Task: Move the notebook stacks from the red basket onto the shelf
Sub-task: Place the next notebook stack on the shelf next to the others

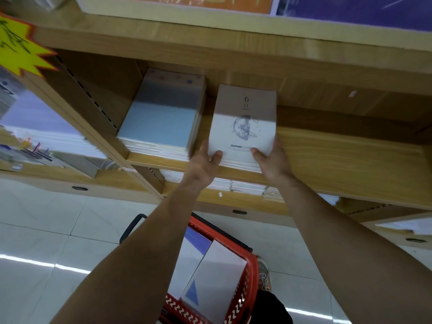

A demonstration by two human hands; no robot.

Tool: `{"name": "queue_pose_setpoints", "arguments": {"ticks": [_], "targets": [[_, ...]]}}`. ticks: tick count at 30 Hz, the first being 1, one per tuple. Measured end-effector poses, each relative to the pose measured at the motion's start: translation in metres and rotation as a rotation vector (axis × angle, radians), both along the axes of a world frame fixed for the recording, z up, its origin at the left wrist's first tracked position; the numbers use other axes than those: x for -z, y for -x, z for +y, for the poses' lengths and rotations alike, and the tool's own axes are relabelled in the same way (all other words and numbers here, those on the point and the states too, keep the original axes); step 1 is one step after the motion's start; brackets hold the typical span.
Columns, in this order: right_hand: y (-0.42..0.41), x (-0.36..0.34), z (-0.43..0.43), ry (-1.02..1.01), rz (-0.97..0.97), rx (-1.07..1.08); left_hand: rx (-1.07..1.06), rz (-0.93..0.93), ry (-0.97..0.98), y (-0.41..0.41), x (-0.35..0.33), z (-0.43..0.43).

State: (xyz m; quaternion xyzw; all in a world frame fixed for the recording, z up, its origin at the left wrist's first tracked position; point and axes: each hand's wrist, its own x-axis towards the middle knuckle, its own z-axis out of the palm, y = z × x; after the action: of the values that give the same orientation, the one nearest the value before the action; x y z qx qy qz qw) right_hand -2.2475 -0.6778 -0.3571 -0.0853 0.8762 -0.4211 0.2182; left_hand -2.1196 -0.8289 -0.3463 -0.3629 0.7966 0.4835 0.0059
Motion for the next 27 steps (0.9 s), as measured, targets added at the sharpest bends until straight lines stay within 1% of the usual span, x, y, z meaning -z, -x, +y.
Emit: {"name": "queue_pose_setpoints", "arguments": {"ticks": [2, 3, 5, 8, 10, 11, 13, 16, 22, 24, 27], "targets": [[-0.020, -0.009, 0.012, -0.076, 0.036, -0.025, 0.001, 0.009, -0.043, -0.022, -0.004, 0.001], [-0.036, -0.013, 0.020, -0.129, 0.064, -0.035, 0.007, 0.001, -0.031, -0.038, -0.007, 0.003], [-0.075, -0.013, 0.039, -0.265, 0.106, -0.087, 0.024, -0.053, 0.064, -0.080, -0.006, 0.005], [-0.131, 0.005, 0.056, -0.486, 0.116, -0.293, 0.097, -0.237, 0.191, -0.155, 0.016, -0.004], [-0.158, 0.023, 0.053, -0.580, 0.075, -0.427, 0.125, -0.399, 0.225, -0.206, 0.041, -0.015], [-0.168, 0.032, 0.048, -0.605, 0.053, -0.474, 0.120, -0.473, 0.212, -0.228, 0.054, -0.020], [-0.184, 0.053, 0.031, -0.616, 0.020, -0.549, 0.077, -0.566, 0.180, -0.267, 0.082, -0.026], [-0.204, 0.096, 0.007, -0.642, -0.030, -0.645, 0.036, -0.646, 0.114, -0.307, 0.124, -0.027], [-0.244, 0.205, -0.014, -0.695, -0.094, -0.810, -0.044, -0.668, 0.028, -0.334, 0.225, -0.012], [-0.253, 0.246, -0.015, -0.716, -0.111, -0.840, -0.050, -0.673, 0.052, -0.331, 0.259, -0.010], [-0.263, 0.306, -0.015, -0.735, -0.100, -0.869, 0.006, -0.660, 0.120, -0.324, 0.314, -0.010]]}}
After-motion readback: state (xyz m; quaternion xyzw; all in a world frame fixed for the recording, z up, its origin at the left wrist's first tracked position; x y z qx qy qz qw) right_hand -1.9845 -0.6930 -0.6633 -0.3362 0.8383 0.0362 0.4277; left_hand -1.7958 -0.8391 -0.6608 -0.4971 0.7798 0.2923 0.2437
